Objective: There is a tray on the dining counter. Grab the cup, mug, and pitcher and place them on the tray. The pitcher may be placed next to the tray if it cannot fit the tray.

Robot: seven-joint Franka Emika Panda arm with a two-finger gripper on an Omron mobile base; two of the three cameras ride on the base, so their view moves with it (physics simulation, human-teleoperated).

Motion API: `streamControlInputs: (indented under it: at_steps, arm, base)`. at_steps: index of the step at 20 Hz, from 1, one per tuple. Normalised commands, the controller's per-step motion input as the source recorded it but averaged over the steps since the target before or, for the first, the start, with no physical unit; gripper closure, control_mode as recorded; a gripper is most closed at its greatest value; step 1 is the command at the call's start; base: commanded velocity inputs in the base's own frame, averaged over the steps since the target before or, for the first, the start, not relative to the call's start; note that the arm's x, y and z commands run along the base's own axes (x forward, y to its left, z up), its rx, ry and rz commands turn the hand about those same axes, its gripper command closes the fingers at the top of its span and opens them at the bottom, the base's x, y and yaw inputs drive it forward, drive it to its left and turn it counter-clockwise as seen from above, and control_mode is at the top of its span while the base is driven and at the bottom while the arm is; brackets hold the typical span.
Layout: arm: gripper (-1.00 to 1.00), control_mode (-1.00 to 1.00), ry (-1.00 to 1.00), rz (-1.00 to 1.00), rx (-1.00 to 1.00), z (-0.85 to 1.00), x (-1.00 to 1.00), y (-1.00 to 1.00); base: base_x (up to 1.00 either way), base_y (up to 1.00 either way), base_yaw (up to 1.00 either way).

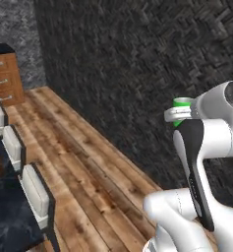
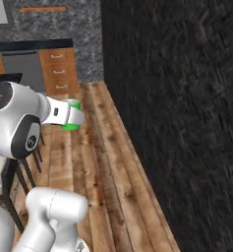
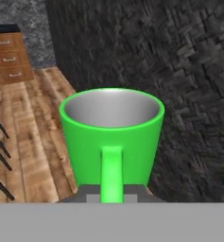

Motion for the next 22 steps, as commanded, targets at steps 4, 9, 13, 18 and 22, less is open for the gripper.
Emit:
streamControlInputs:
  at_steps: [4, 9, 13, 18, 22]
  arm:
    - [1.00, 1.00, 0.00, 0.00, 0.00, 0.00, 0.00, 0.00]
    - [1.00, 1.00, 0.00, 0.00, 0.00, 0.00, 0.00, 0.00]
    - [1.00, 1.00, 0.00, 0.00, 0.00, 0.00, 0.00, 0.00]
    - [1.00, 1.00, 0.00, 0.00, 0.00, 0.00, 0.00, 0.00]
    - [1.00, 1.00, 0.00, 0.00, 0.00, 0.00, 0.00, 0.00]
  base:
    - [0.30, -0.48, 0.57]
    - [0.34, -0.62, 0.50]
    - [0.50, -0.61, 0.52]
    - [0.73, -0.49, 0.60]
    - [0.92, -0.45, 0.41]
